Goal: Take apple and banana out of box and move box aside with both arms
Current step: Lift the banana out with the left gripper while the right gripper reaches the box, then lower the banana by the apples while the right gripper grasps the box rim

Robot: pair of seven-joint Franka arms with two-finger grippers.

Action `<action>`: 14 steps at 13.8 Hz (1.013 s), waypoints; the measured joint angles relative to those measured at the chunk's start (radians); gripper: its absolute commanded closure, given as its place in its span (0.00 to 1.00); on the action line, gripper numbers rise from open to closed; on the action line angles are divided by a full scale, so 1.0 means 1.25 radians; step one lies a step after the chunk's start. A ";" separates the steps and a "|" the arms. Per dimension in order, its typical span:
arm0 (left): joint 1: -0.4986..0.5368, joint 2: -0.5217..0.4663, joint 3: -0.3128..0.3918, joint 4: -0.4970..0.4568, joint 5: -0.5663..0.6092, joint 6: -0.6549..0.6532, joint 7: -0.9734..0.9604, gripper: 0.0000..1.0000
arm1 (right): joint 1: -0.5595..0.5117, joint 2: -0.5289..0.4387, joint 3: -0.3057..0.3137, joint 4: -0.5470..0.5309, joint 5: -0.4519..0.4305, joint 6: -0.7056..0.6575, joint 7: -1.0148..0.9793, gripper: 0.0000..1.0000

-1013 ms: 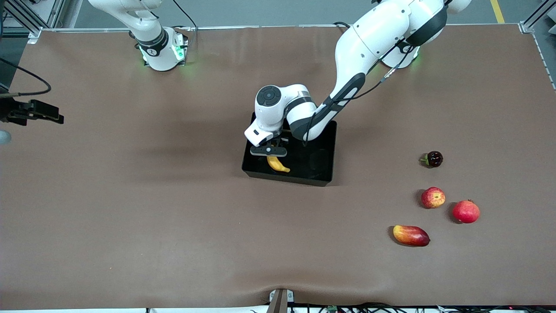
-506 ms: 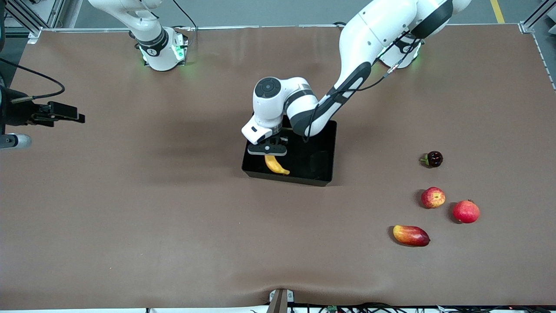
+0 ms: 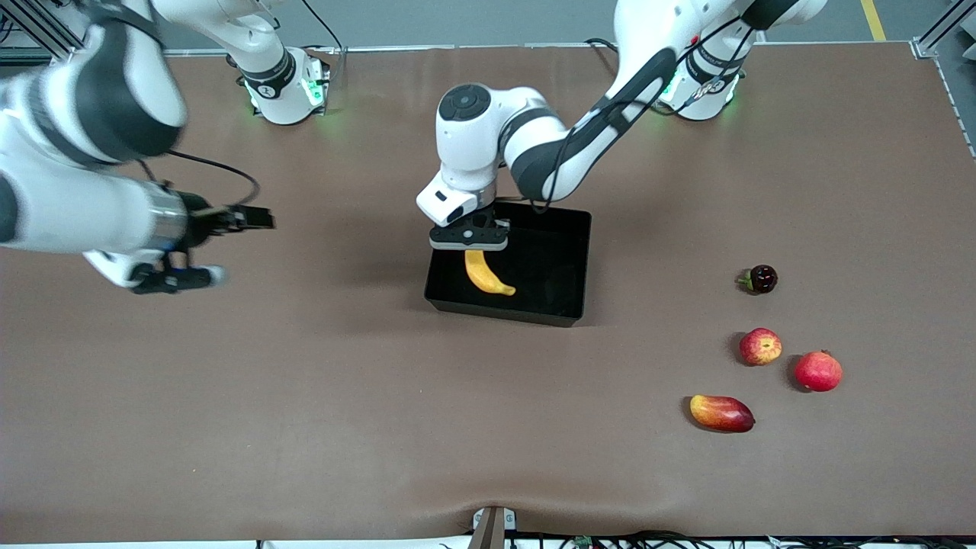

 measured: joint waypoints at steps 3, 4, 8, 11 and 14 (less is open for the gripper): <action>0.083 -0.070 -0.002 -0.016 -0.060 -0.078 0.168 1.00 | 0.019 0.014 -0.001 -0.073 0.027 0.098 0.010 0.00; 0.119 -0.088 -0.004 -0.034 -0.073 -0.089 0.232 1.00 | 0.027 0.015 -0.001 -0.102 0.040 0.134 0.027 0.00; 0.304 -0.130 -0.033 -0.110 -0.100 -0.094 0.506 1.00 | 0.131 0.016 0.001 -0.199 0.071 0.303 0.144 0.00; 0.419 -0.132 -0.047 -0.152 -0.108 -0.094 0.639 1.00 | 0.221 0.036 0.002 -0.272 0.092 0.442 0.189 0.00; 0.499 -0.130 -0.049 -0.216 -0.109 -0.081 0.683 1.00 | 0.296 0.084 0.003 -0.283 0.114 0.550 0.257 0.00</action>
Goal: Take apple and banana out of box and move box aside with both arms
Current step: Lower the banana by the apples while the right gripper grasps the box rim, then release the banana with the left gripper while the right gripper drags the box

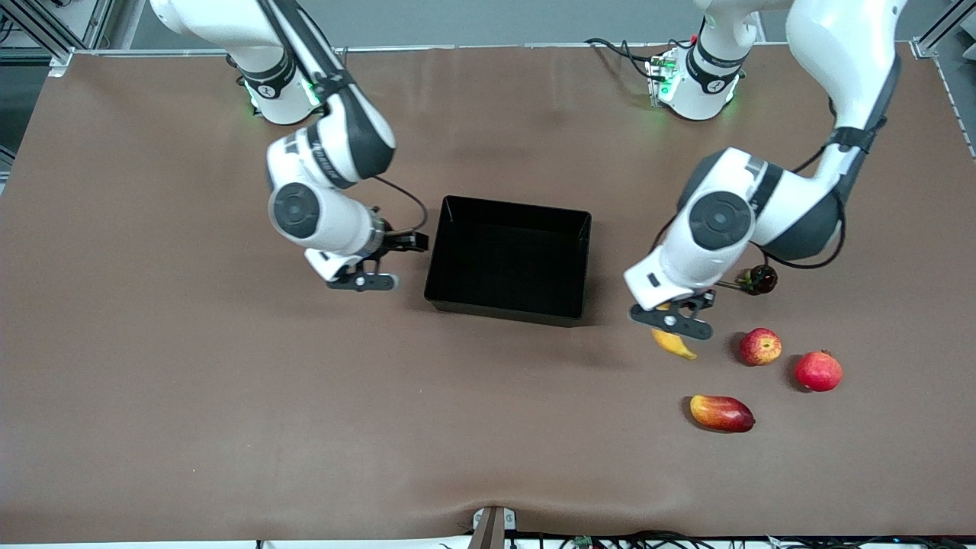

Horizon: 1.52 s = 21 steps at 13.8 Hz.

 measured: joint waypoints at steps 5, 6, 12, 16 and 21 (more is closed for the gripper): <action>0.104 0.030 0.000 -0.101 0.000 0.142 0.036 1.00 | 0.082 0.067 -0.001 -0.002 0.000 0.072 0.089 0.91; 0.115 0.041 0.000 -0.105 0.000 0.153 0.043 1.00 | 0.086 0.071 -0.002 -0.002 0.000 0.076 0.092 1.00; 0.155 0.092 0.002 -0.143 0.050 0.242 0.059 1.00 | 0.082 0.073 -0.013 0.000 0.000 0.078 0.098 1.00; 0.187 0.131 0.002 -0.168 0.060 0.332 0.082 1.00 | 0.075 0.073 -0.017 0.008 0.001 0.073 0.130 1.00; 0.195 0.159 0.002 -0.168 0.065 0.370 0.101 0.66 | -0.049 0.041 -0.028 0.098 -0.001 -0.141 0.120 1.00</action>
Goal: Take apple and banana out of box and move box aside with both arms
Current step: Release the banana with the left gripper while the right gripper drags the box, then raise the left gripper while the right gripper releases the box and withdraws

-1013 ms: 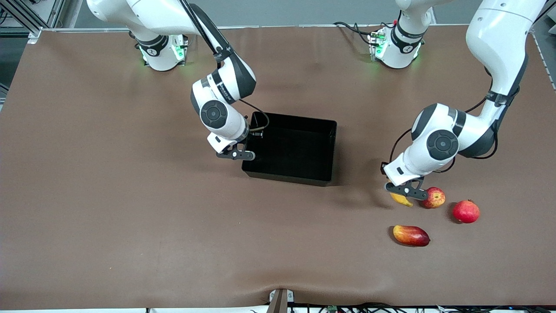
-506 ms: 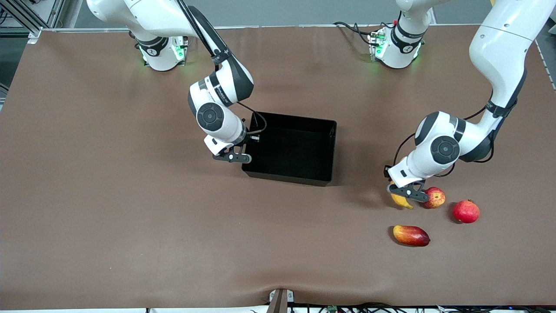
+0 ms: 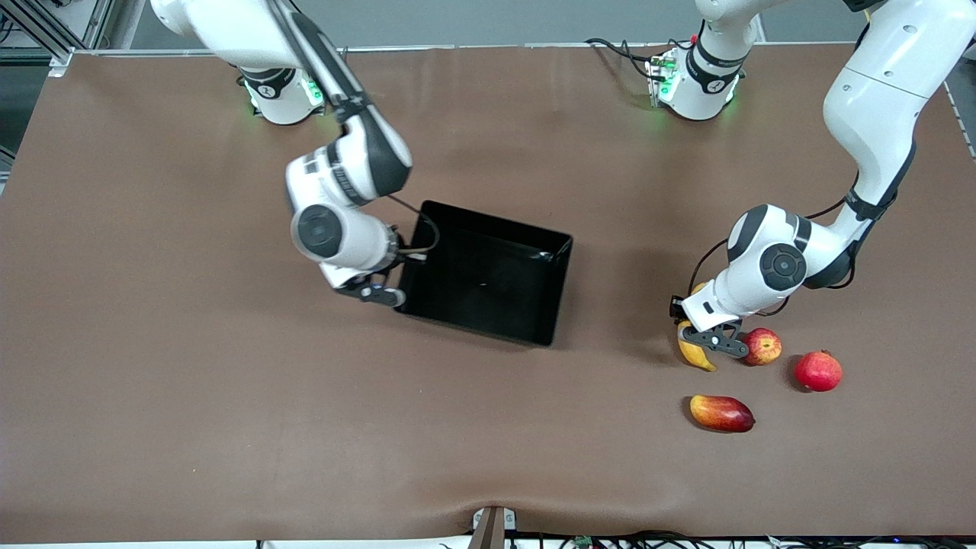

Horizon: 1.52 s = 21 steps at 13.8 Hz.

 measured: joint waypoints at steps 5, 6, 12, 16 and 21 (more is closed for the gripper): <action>0.036 -0.003 -0.002 0.003 0.000 0.001 0.035 0.00 | -0.233 -0.042 -0.010 0.006 -0.016 -0.127 -0.250 1.00; 0.038 -0.011 -0.003 0.006 0.000 0.000 0.035 0.00 | -0.289 -0.041 -0.012 0.000 -0.035 -0.129 -0.310 1.00; 0.038 -0.173 -0.055 0.052 -0.048 -0.176 -0.057 0.00 | -0.507 -0.008 -0.013 -0.015 -0.139 -0.079 -0.571 1.00; 0.036 -0.294 -0.090 0.091 -0.100 -0.288 -0.178 0.00 | -0.596 0.034 -0.013 -0.019 -0.166 -0.019 -0.712 1.00; 0.035 -0.385 -0.108 0.187 -0.103 -0.516 -0.245 0.00 | -0.653 0.061 -0.012 -0.019 -0.166 -0.012 -0.756 0.01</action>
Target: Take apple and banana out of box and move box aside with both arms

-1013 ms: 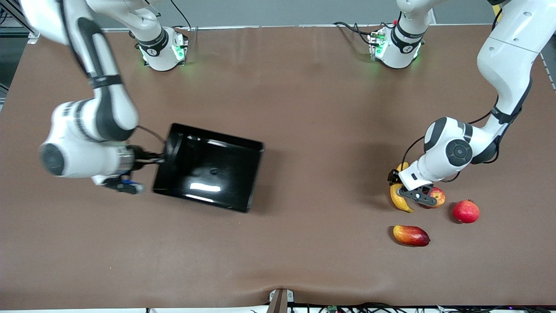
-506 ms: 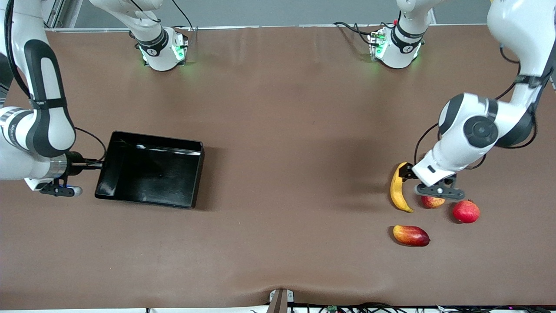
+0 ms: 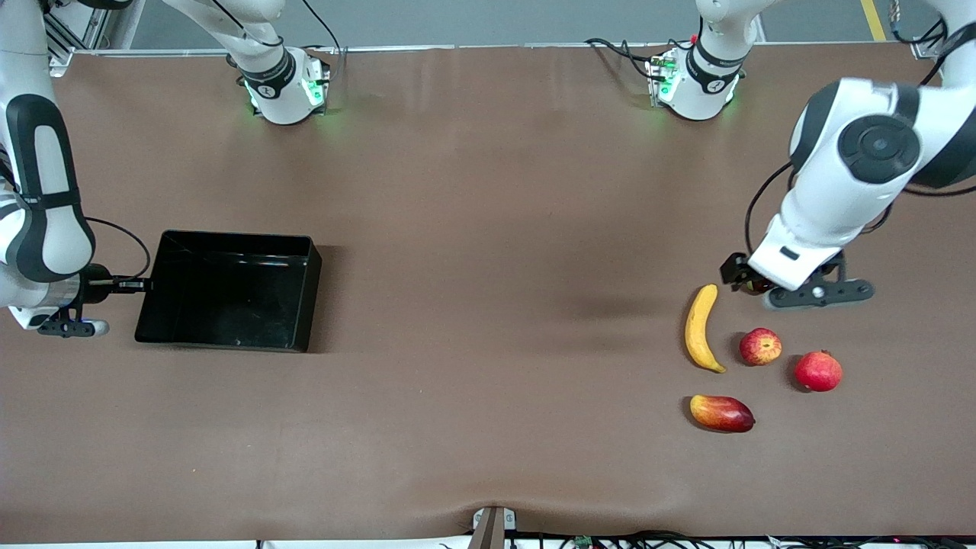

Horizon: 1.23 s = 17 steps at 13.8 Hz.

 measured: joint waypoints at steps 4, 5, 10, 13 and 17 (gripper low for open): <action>0.002 -0.010 0.001 0.162 -0.004 -0.166 0.000 0.00 | -0.008 0.007 0.006 0.016 0.000 -0.014 -0.002 0.00; 0.002 -0.010 0.001 0.180 -0.008 -0.189 0.000 0.00 | -0.006 0.005 0.013 0.042 0.000 -0.056 -0.002 0.00; 0.003 -0.021 0.002 0.236 -0.050 -0.269 0.012 0.00 | 0.057 -0.036 0.085 0.300 0.002 -0.251 -0.003 0.00; 0.027 -0.049 0.007 0.243 -0.098 -0.278 0.064 0.00 | 0.114 -0.053 0.088 0.491 -0.003 -0.359 -0.003 0.00; -0.060 -0.092 0.149 0.243 -0.151 -0.318 0.107 0.00 | 0.188 -0.153 0.090 0.558 -0.086 -0.491 0.018 0.00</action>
